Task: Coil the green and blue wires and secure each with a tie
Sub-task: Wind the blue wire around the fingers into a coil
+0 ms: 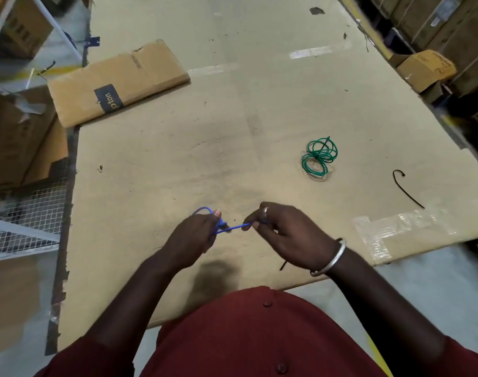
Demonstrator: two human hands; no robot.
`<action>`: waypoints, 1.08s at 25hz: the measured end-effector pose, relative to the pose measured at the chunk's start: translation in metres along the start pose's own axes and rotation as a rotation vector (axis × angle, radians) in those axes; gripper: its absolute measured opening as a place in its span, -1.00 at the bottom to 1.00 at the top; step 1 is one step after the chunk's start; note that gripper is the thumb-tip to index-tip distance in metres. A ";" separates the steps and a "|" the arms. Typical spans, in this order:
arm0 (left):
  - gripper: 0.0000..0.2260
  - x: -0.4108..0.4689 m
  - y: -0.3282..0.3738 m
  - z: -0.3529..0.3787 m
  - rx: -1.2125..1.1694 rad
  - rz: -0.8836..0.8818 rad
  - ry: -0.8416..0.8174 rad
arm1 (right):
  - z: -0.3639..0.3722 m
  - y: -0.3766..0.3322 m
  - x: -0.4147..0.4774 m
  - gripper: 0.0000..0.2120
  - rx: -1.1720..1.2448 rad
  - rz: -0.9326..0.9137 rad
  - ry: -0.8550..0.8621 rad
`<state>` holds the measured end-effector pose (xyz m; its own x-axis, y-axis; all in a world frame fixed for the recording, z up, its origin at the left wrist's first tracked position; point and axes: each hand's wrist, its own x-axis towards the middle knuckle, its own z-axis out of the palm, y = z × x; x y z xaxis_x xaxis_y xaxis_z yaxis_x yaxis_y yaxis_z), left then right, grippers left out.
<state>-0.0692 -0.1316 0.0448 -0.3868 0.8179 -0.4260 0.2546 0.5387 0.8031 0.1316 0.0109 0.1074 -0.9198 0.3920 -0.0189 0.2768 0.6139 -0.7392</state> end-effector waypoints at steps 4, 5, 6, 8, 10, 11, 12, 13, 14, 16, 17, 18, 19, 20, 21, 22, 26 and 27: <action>-0.47 -0.013 0.013 0.003 -0.293 0.077 -0.159 | -0.013 0.023 0.004 -0.85 -0.043 0.038 0.089; -0.47 -0.015 0.017 0.003 -0.407 0.066 -0.184 | -0.015 0.027 0.005 -0.84 -0.008 0.057 0.103; -0.45 -0.018 0.021 0.003 -0.537 0.037 -0.197 | -0.015 0.030 0.006 -0.82 0.028 0.069 0.114; -0.48 -0.019 0.027 0.003 -0.782 -0.008 -0.184 | -0.014 0.033 0.007 -0.80 0.083 0.074 0.137; -0.53 -0.019 0.032 0.003 -1.013 -0.047 -0.137 | -0.011 0.035 0.009 -0.81 0.097 0.072 0.142; -0.54 -0.017 0.034 0.003 -1.135 -0.069 -0.134 | -0.010 0.037 0.010 -0.83 0.107 0.089 0.128; -0.54 -0.016 0.035 0.003 -1.248 -0.092 -0.147 | -0.009 0.038 0.011 -0.85 0.156 0.121 0.108; -0.52 -0.015 0.036 0.002 -1.343 -0.110 -0.165 | -0.009 0.040 0.013 -0.87 0.255 0.166 0.084; -0.52 -0.014 0.035 0.001 -1.415 -0.120 -0.183 | -0.009 0.040 0.013 -0.88 0.379 0.213 0.057; -0.56 -0.012 0.033 0.002 -1.509 -0.112 -0.227 | -0.006 0.039 0.013 -0.90 0.594 0.299 0.011; -0.58 -0.011 0.032 0.003 -1.544 -0.099 -0.253 | -0.004 0.037 0.012 -0.91 0.694 0.345 -0.002; -0.59 -0.010 0.030 0.003 -1.576 -0.082 -0.280 | -0.001 0.035 0.012 -0.91 0.803 0.392 -0.007; -0.60 -0.010 0.029 0.002 -1.602 -0.065 -0.301 | 0.002 0.032 0.012 -0.89 0.910 0.435 -0.009; -0.61 -0.009 0.028 0.001 -1.619 -0.053 -0.314 | 0.005 0.029 0.012 -0.88 0.997 0.466 -0.013; -0.62 -0.008 0.027 0.000 -1.631 -0.050 -0.315 | 0.008 0.027 0.011 -0.87 1.061 0.488 -0.018; -0.63 -0.008 0.027 0.000 -1.635 -0.052 -0.304 | 0.011 0.025 0.011 -0.87 1.104 0.502 -0.021; -0.65 -0.007 0.032 0.005 -1.574 -0.096 -0.150 | 0.030 0.017 0.008 -0.83 1.198 0.565 0.029; -0.66 -0.007 0.033 0.006 -1.571 -0.101 -0.127 | 0.036 0.014 0.008 -0.82 1.203 0.585 0.048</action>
<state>-0.0523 -0.1184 0.0721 -0.2505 0.8472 -0.4685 -0.9334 -0.0828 0.3493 0.1182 -0.0022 0.0733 -0.7336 0.4267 -0.5289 0.1857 -0.6228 -0.7600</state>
